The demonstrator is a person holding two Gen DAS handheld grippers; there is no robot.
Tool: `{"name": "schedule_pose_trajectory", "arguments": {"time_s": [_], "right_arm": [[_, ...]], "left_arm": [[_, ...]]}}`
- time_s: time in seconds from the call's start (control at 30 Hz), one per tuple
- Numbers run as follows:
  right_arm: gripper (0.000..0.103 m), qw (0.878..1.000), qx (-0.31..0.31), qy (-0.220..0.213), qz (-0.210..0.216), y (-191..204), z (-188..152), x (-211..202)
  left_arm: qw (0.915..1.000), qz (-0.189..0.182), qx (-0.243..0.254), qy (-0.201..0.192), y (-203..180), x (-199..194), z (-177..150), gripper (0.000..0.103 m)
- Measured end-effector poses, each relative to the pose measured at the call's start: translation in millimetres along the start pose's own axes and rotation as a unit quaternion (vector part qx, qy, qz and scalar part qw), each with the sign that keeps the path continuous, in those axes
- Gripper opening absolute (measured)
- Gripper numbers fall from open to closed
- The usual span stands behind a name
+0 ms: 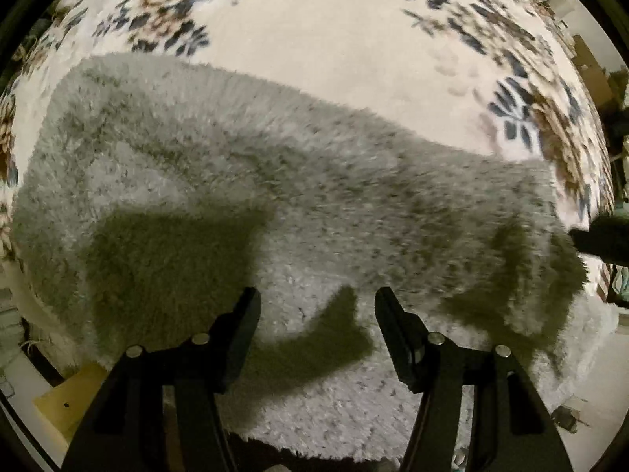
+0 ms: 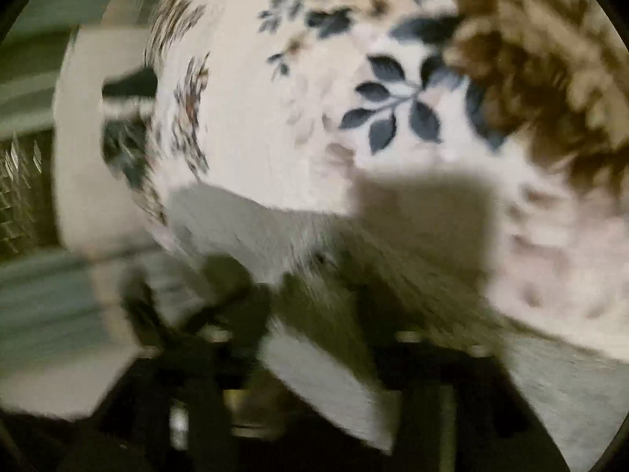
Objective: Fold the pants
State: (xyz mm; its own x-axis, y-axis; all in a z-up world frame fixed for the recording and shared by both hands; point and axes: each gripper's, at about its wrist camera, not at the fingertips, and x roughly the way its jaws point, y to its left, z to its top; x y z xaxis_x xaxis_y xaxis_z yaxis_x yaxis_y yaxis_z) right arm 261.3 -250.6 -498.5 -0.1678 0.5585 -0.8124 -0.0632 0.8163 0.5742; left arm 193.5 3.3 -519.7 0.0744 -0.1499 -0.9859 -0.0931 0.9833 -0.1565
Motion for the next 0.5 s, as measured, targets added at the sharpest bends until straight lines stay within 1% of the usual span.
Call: {"name": "schedule_pose_trajectory", "arguments": {"time_s": [0.03, 0.07, 0.13, 0.17, 0.2, 0.23, 0.27, 0.3, 0.37, 0.43, 0.5], "right_arm": [[0.072, 0.999, -0.024, 0.006, -0.023, 5, -7, 0], [0.073, 0.998, -0.037, 0.017, -0.039, 7, -12, 2], [0.073, 0.994, -0.068, 0.039, -0.080, 9, -19, 18], [0.059, 0.990, -0.085, 0.047, -0.102, 8, -20, 25], [0.044, 0.985, -0.104, 0.043, -0.134, 7, -19, 30], [0.006, 0.981, -0.093, 0.027, -0.166, 2, -13, 31], [0.006, 0.985, -0.062, 0.008, -0.162, -7, -6, 25], [0.006, 0.990, -0.002, -0.027, -0.140, -25, 5, 13], [0.006, 0.990, 0.055, -0.053, -0.117, -50, 18, -1], [0.006, 0.991, 0.075, -0.054, -0.099, -63, 23, -1], [0.006, 0.992, 0.083, -0.044, -0.088, -70, 21, 2]], "left_arm": [[1.0000, 0.001, 0.004, -0.002, -2, -1, 0, 0.058], [1.0000, 0.002, 0.005, -0.003, -1, -3, -1, 0.058], [1.0000, 0.002, 0.004, 0.001, -5, -2, 2, 0.058], [1.0000, 0.001, 0.003, 0.002, -6, -2, 4, 0.058], [1.0000, 0.001, 0.003, 0.001, -7, -3, 7, 0.058], [1.0000, 0.001, 0.007, -0.001, -9, -4, 8, 0.058], [0.9999, 0.002, 0.010, -0.003, -13, -6, 12, 0.058], [0.9999, 0.004, 0.015, -0.006, -15, -8, 13, 0.058], [0.9996, 0.007, 0.025, -0.008, -19, -9, 18, 0.058], [0.9996, 0.002, 0.029, -0.005, -23, -10, 20, 0.058], [0.9993, -0.009, 0.035, -0.003, -34, -13, 24, 0.058]]}}
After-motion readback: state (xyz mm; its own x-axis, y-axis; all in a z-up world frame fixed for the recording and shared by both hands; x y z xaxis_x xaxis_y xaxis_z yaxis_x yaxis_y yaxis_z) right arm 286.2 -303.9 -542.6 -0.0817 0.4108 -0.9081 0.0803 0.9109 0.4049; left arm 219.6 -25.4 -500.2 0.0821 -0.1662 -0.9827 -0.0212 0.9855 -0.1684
